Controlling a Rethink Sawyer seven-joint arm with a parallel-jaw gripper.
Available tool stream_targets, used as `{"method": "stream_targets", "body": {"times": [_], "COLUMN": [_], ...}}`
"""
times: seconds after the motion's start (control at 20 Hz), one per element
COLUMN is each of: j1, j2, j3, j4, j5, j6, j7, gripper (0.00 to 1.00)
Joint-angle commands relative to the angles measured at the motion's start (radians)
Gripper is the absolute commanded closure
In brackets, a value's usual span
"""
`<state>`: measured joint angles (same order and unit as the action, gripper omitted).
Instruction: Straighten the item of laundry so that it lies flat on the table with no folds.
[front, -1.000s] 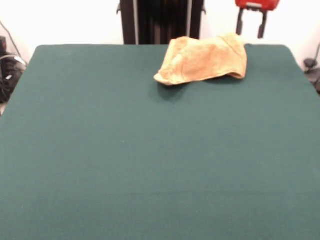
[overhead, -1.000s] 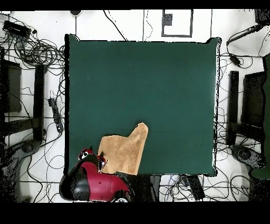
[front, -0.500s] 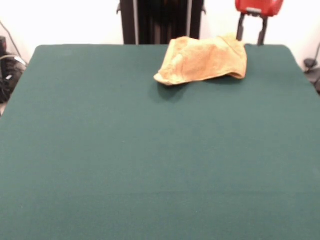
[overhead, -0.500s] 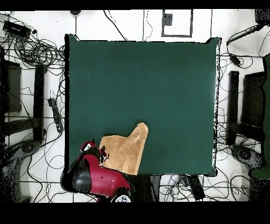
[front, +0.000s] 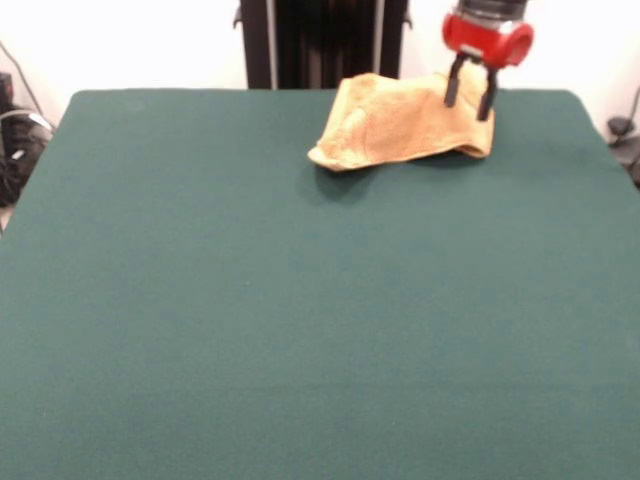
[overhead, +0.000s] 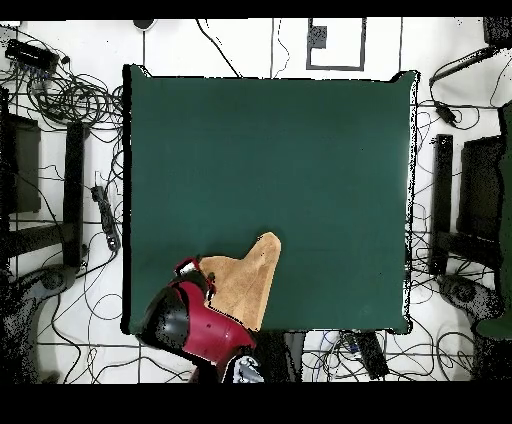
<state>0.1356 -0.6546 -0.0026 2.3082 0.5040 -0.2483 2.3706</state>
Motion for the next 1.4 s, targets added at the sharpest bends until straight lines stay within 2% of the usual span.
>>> {"method": "stream_targets", "body": {"times": [0.05, 0.2, 0.4, 0.6, 0.8, 1.1, 1.4], "j1": [-0.016, 0.016, 0.010, 0.035, 0.082, 0.195, 0.177], "j2": [0.166, 0.195, 0.206, 0.111, 0.032, -0.042, -0.033], "j3": [0.077, 0.056, 0.071, 0.057, 0.043, -0.068, -0.054], "j4": [-0.082, -0.096, -0.115, -0.097, -0.086, -0.112, -0.132], "j5": [0.139, 0.191, 0.185, 0.215, 0.296, 0.428, 0.397], "j6": [-0.094, -0.116, -0.144, -0.075, 0.019, 0.188, 0.146], "j7": [0.392, 0.419, 0.443, 0.423, 0.419, 0.337, 0.336], "gripper": [0.00, 0.00, 0.00, 0.00, 0.00, 0.00, 0.00]}}
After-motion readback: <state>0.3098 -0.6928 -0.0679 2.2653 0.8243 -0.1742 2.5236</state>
